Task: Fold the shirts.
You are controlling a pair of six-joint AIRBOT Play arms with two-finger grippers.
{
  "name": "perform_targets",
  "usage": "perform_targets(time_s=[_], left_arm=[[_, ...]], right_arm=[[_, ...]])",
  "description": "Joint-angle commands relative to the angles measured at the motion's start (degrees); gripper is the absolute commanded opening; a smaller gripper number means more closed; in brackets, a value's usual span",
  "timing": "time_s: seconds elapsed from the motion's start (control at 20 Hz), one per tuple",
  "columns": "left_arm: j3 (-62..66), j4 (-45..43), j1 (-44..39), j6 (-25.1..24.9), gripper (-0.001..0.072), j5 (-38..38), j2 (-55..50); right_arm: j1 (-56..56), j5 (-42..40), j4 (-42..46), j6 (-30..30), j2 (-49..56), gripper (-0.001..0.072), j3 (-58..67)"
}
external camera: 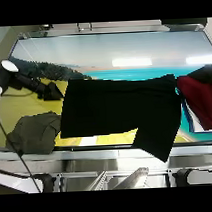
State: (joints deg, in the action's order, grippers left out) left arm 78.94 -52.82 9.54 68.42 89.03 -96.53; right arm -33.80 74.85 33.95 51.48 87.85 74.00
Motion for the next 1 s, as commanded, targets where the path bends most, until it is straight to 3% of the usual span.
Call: perform_targets(time_s=[0.0,0.15,0.3,0.55,0.6,0.7,0.95], left_arm=[[-16.33,1.31,1.27,0.2,0.0304,-1.57,8.11],[-24.44,1.29,4.28,1.7,0.0304,-2.25,15.21],[-31.45,0.96,6.19,1.7,0.0304,-7.72,20.37],[-33.68,-11.17,11.23,6.21,0.0304,-9.46,21.7],[-33.68,-11.17,12.09,6.19,0.0287,-10.73,21.7],[-33.38,-11.1,12.66,5.2,0.0,-12.52,21.68],[-31.61,-14.21,12.72,4.72,0.0006,-14.97,21.7]], right_arm=[[-0.7,3.58,-0.02,0.76,-4.22,0.0156,-7.82],[-0.7,3.3,-0.04,-0.46,-7.32,0.0156,-14.99],[-0.68,2.4,-0.07,-1.68,-9.92,0.0156,-19.63],[-0.63,2.32,-0.09,-2.21,-10.93,0.0156,-20.63],[-0.61,2.29,-0.09,-2.25,-10.95,0.0156,-20.63],[-0.52,2.12,-0.11,-2.23,-10.95,0.0156,-20.65],[-0.5,1.64,-0.09,-2.19,-10.95,0.0156,-20.65]])
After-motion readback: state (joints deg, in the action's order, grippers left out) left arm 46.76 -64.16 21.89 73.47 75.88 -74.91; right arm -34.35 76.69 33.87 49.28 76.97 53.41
